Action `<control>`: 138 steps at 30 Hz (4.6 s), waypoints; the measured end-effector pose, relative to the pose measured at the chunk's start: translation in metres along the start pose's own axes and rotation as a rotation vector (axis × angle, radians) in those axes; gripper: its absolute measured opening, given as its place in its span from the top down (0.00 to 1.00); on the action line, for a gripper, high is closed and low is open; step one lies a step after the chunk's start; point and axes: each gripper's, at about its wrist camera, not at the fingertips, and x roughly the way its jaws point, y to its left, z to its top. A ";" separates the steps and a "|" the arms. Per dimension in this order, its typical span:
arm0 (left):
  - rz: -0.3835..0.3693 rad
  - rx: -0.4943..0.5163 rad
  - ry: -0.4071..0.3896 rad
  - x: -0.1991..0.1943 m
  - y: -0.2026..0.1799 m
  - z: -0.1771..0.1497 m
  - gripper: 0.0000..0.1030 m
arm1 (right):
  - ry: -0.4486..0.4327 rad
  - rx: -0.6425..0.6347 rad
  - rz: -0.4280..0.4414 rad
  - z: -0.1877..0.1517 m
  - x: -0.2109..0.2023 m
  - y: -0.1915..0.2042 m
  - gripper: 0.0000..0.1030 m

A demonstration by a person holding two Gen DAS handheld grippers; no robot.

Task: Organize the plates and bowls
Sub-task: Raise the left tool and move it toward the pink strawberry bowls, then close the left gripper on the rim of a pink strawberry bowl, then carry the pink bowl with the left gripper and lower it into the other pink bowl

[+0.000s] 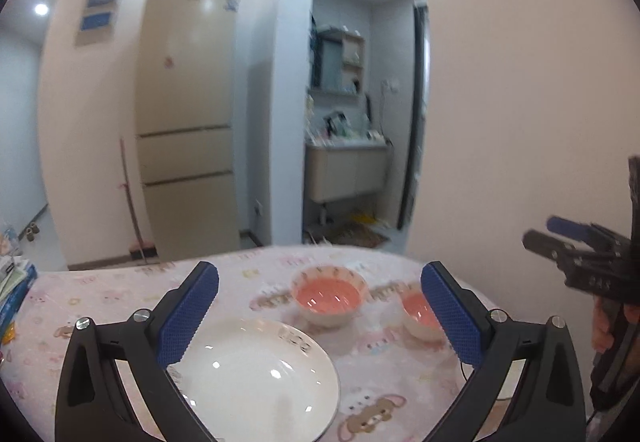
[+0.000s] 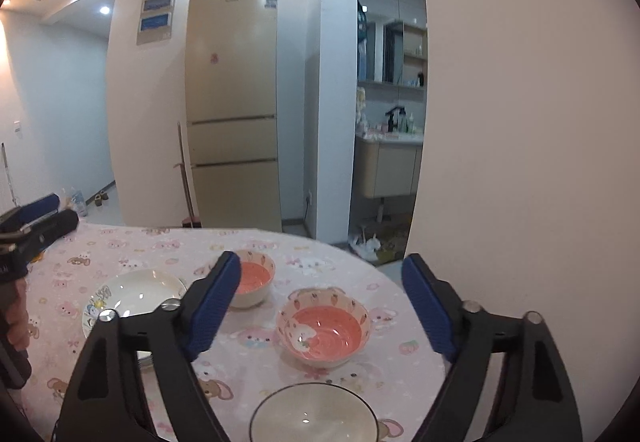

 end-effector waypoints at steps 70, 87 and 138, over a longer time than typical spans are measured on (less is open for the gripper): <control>-0.109 -0.107 0.570 0.200 -0.039 0.008 0.87 | 0.662 0.043 0.164 0.026 0.188 0.001 0.91; -0.012 -0.154 0.595 0.227 0.032 -0.010 0.87 | 0.682 -0.007 0.194 0.022 0.252 0.066 0.91; 0.102 -0.080 0.561 0.264 0.029 -0.038 0.87 | 0.679 -0.137 0.097 -0.004 0.290 0.079 0.89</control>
